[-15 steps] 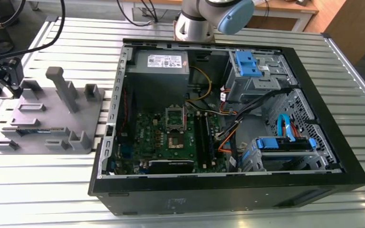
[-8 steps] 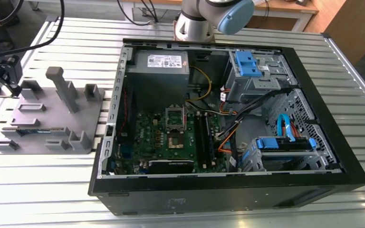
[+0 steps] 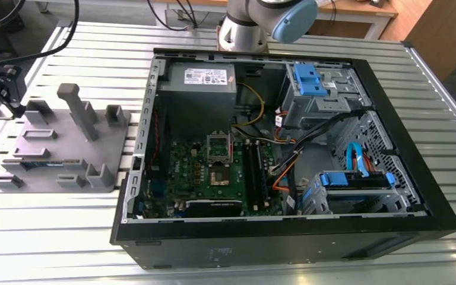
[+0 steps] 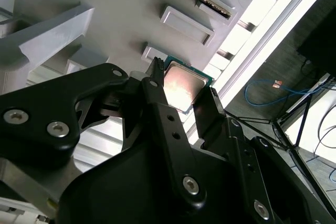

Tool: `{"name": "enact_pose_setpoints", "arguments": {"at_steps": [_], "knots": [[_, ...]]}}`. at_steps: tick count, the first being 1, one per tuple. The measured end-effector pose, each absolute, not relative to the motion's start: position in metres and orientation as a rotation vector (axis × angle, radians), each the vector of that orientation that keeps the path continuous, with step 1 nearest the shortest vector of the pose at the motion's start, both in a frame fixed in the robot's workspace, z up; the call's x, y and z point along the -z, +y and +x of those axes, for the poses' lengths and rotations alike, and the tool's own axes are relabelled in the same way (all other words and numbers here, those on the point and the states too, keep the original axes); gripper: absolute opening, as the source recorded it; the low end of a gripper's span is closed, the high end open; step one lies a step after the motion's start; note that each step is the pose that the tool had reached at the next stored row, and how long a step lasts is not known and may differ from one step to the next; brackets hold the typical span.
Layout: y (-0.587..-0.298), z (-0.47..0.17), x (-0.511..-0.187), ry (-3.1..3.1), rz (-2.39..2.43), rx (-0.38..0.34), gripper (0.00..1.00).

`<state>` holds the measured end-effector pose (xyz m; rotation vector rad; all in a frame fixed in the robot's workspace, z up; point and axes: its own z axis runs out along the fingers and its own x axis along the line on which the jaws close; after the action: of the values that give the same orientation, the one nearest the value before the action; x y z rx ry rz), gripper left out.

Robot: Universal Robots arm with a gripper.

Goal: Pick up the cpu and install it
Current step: 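Pick up the cpu and move it towards the insertion slot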

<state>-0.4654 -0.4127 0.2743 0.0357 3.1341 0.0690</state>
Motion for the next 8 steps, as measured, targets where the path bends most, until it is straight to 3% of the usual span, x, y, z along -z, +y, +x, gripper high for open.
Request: {"name": "enact_pose_setpoints", "arguments": {"at_steps": [8], "knots": [[-0.4127,-0.4654,-0.2745,3.134,0.036,-0.069,0.47]]}}
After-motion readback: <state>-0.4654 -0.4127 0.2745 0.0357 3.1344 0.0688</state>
